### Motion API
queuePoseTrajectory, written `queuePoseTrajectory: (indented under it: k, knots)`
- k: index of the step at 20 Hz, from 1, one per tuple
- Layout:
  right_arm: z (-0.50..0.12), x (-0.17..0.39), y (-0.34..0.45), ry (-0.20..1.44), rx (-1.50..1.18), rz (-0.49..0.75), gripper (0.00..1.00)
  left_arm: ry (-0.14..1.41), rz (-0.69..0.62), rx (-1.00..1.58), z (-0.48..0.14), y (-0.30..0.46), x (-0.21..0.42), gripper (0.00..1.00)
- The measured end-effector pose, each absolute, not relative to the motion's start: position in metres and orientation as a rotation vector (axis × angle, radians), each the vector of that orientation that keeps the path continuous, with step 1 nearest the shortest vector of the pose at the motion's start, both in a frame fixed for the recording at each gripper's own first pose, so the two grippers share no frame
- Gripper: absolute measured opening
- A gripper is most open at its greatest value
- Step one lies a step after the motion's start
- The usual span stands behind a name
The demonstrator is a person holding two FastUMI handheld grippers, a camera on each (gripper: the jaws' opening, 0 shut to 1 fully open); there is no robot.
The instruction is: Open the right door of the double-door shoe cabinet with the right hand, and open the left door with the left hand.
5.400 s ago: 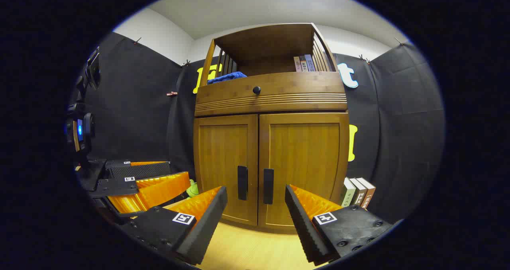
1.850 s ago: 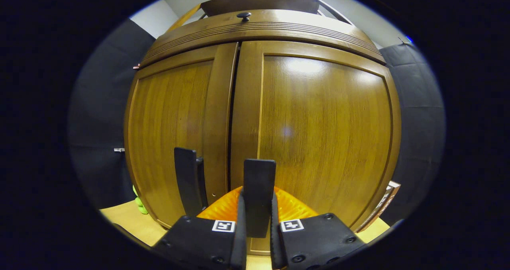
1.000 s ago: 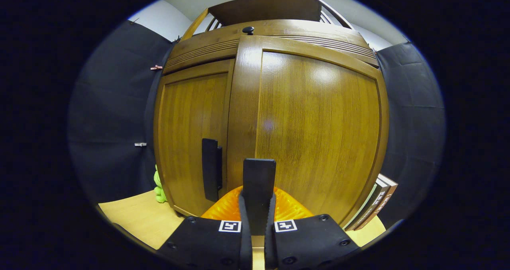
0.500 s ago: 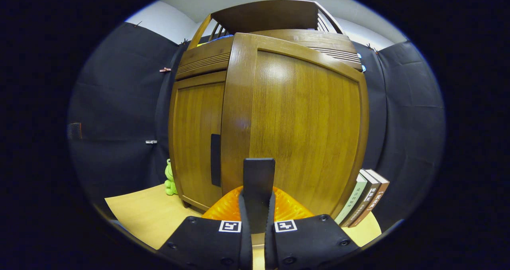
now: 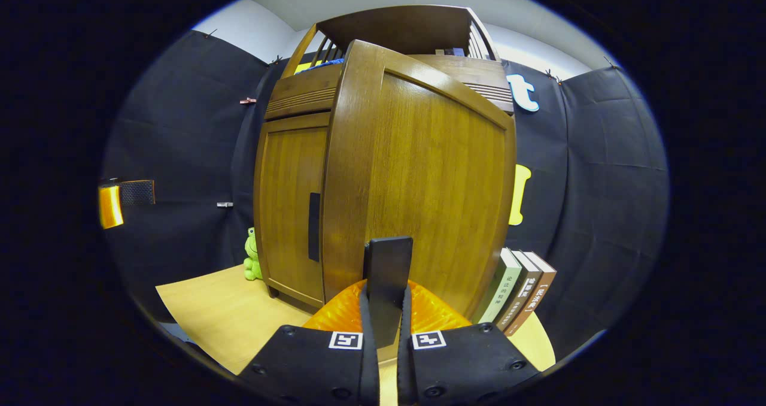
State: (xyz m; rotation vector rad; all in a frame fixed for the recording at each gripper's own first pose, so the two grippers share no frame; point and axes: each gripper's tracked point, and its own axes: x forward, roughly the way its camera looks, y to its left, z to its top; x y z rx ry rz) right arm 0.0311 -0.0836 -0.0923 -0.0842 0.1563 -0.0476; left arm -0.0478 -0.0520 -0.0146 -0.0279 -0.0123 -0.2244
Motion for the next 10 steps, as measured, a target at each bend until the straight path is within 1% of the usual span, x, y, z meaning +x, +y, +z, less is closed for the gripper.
queuePoseTrajectory:
  k: [10]
  knots:
    - [-0.084, -0.014, -0.136, 0.183, -0.107, -0.147, 0.14, -0.013, -0.327, -0.045, -0.021, -0.096, -0.033, 0.97]
